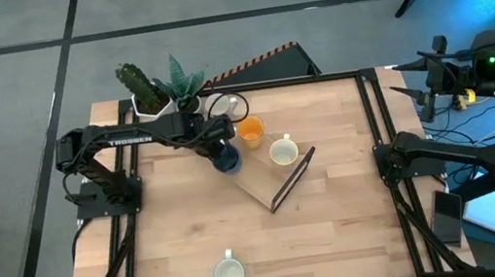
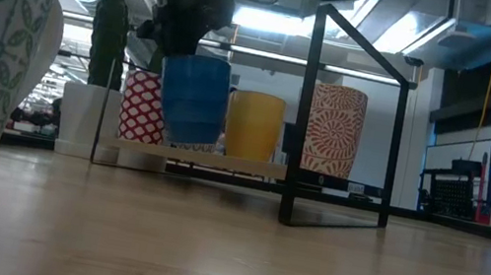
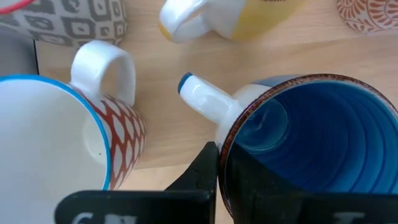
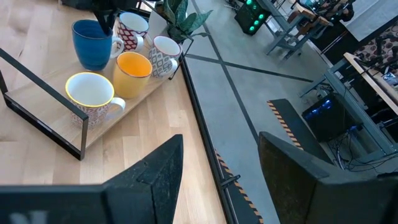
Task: Place coffee mugs
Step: Put the blue mug on the shelf, then put the green mug on the shelf
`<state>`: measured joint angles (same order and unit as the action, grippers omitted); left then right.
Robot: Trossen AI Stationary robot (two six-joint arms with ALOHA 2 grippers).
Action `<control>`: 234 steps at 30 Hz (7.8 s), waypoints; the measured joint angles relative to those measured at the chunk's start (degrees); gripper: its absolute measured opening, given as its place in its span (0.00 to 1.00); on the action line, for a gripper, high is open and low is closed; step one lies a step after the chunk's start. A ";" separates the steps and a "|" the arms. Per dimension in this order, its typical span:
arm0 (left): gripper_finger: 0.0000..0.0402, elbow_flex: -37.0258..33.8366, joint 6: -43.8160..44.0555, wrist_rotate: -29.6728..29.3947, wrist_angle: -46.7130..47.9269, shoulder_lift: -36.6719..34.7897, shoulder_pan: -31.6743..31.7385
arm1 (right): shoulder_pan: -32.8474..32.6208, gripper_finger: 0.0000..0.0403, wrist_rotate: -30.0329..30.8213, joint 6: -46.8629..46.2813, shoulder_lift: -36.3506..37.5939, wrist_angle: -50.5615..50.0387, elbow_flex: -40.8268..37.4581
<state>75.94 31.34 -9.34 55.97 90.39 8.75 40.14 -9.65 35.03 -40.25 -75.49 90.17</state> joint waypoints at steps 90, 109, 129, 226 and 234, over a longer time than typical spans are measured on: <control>0.31 21.11 34.47 3.96 6.92 16.89 -47.41 | 0.01 0.48 -4.45 -1.65 0.02 -3.11 0.00; 0.31 16.52 44.02 1.35 8.08 19.91 -51.56 | 0.01 0.48 -4.96 -2.15 0.02 -3.11 0.00; 0.04 11.87 32.03 7.36 6.09 16.41 -35.66 | 0.01 0.48 -3.83 -2.19 0.02 -3.07 0.00; 0.04 24.03 4.82 5.31 5.43 17.00 -8.52 | 0.01 0.48 -0.90 -1.68 0.00 -1.78 0.01; 0.04 33.01 1.91 6.27 15.67 24.28 -8.91 | 0.01 0.48 -0.90 -1.63 0.01 -1.78 0.00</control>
<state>108.95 33.26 -3.07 71.64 114.67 -0.15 40.15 -10.55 33.39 -40.24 -77.28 90.17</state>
